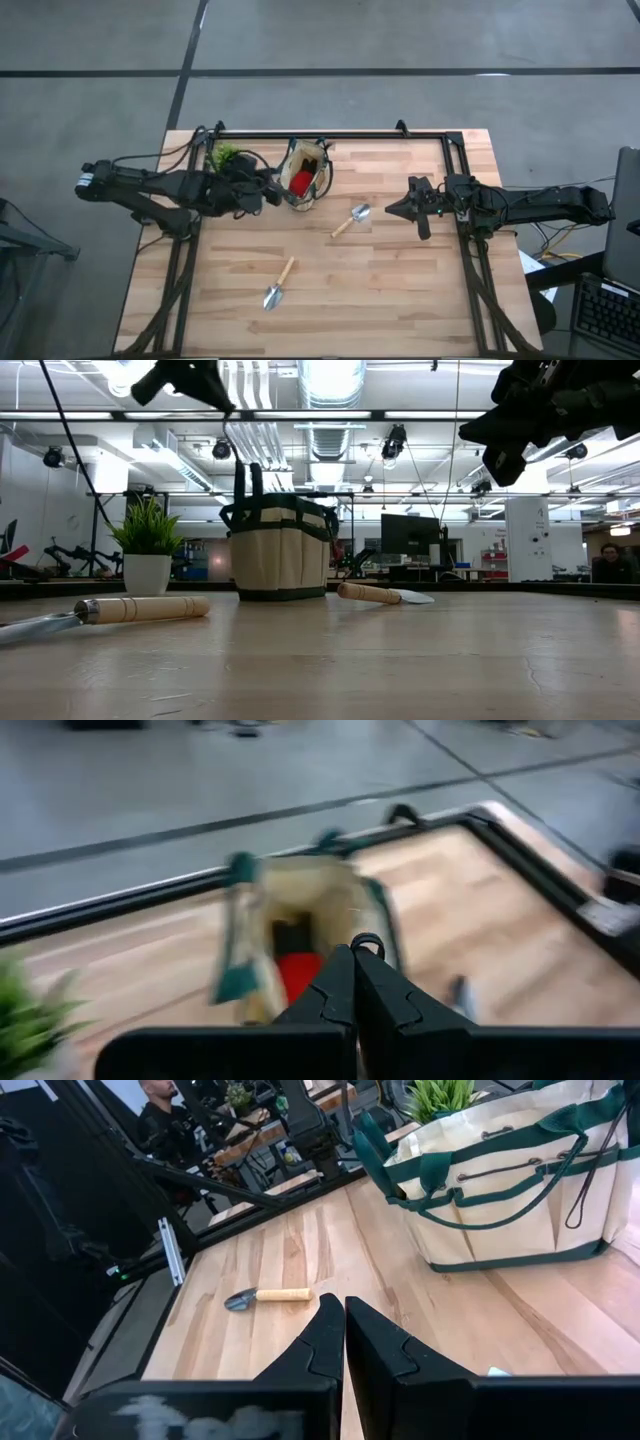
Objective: Pick & Place Garden tools in Gardening bag
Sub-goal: Put the green shear scissor into the green gardening bag
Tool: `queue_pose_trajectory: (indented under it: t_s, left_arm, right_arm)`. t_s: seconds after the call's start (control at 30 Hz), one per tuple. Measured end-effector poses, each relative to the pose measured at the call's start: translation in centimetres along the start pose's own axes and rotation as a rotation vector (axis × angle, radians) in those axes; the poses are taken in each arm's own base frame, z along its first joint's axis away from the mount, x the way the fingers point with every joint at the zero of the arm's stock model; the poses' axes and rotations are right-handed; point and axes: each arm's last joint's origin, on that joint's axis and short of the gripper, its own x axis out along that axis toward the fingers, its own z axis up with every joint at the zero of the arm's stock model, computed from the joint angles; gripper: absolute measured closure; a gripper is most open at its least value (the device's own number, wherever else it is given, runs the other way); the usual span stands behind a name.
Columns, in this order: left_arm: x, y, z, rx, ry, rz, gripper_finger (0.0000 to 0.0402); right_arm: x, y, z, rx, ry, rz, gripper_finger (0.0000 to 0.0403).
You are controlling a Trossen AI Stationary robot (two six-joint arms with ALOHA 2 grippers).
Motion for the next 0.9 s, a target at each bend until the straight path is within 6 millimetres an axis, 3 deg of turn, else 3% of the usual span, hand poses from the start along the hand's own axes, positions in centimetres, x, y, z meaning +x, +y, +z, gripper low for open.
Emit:
queue_pose_trajectory:
  t_s: [0.23, 0.4, 0.67, 0.9]
  left_arm:
    - [-0.3, 0.0, 0.7, -0.063, -0.046, -0.025, 0.0401]
    - [0.4, -0.8, 0.9, -0.025, -0.025, -0.082, 0.0398]
    - [1.5, -0.3, 1.5, -0.047, 0.022, -0.084, 0.0392]
    - [1.9, 0.2, 1.8, -0.054, 0.024, -0.058, 0.0351]
  right_arm:
    - [0.0, 0.0, 0.0, 0.011, -0.001, 0.001, 0.0394]
    - [0.0, 0.0, 0.0, 0.001, -0.001, 0.000, 0.0394]
    - [0.0, 0.0, 0.0, 0.010, -0.001, 0.000, 0.0394]
    - [0.0, 0.0, 0.1, 0.025, -0.007, 0.003, 0.0394]
